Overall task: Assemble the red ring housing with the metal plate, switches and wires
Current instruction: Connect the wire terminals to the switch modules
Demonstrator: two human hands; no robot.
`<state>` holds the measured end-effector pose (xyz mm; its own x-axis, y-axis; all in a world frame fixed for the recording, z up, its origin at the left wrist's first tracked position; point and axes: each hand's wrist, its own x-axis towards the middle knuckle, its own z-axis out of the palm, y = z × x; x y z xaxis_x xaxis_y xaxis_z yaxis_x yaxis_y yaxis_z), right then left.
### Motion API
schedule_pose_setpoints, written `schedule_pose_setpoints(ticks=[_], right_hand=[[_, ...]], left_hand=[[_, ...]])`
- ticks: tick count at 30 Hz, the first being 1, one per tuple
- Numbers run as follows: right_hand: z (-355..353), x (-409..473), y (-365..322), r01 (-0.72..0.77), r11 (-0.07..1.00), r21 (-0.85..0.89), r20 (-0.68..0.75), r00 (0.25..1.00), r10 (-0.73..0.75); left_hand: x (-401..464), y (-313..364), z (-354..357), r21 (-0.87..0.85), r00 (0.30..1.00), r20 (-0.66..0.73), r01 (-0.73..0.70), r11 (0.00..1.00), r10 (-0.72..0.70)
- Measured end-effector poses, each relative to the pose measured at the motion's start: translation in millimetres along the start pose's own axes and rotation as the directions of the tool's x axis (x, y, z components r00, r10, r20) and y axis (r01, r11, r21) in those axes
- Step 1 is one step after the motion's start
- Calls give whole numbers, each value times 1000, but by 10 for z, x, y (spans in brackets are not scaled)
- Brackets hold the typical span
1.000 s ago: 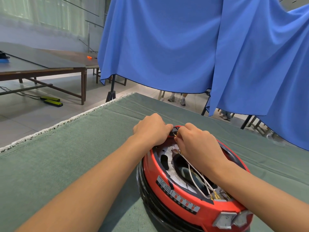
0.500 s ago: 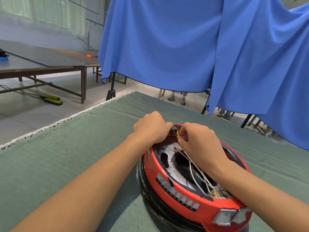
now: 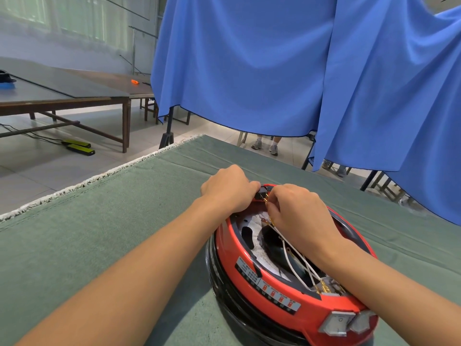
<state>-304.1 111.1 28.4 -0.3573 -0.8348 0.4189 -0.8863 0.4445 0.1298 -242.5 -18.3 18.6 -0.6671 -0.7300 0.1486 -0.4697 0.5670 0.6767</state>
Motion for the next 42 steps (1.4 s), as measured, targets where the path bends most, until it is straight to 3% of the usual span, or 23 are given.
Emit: schedule_pose_setpoints(ticks=[24,42], right_hand=[[23,16,8,-45,999,31,1,999,45],[83,77,17,54,993,-105,18,998,-52]], left_hand=[[-14,15,-7,14,1000,2,6,1000,-6],[-16,24,-17,44,1000,-9,2,999,-1]])
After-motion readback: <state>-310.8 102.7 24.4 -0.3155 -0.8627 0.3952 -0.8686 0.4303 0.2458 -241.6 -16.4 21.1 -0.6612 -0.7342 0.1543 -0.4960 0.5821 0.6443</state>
